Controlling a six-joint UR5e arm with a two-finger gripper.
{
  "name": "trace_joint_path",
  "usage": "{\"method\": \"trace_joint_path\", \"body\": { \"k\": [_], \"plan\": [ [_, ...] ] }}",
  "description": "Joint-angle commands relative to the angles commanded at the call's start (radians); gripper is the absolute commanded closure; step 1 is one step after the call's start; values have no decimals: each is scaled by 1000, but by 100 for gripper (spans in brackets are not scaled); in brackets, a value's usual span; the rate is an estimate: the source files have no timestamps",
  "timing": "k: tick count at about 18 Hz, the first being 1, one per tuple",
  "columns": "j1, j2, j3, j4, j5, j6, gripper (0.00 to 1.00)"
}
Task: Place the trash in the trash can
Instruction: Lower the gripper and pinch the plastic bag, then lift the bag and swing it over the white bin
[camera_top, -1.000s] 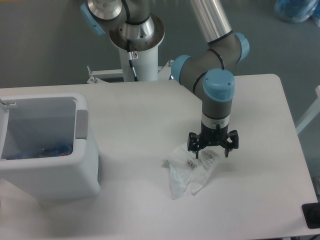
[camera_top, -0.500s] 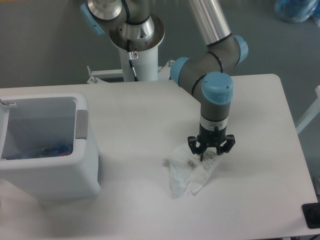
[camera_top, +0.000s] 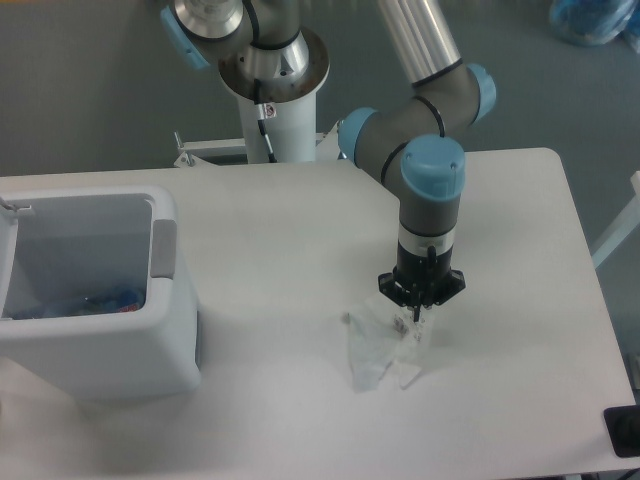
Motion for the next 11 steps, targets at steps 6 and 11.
{"method": "trace_joint_path", "body": {
  "k": [6,11],
  "plan": [
    [3,178,41,-41,-127,-73,100],
    [-21,333,95,-46,-241,-207,100]
  ]
}}
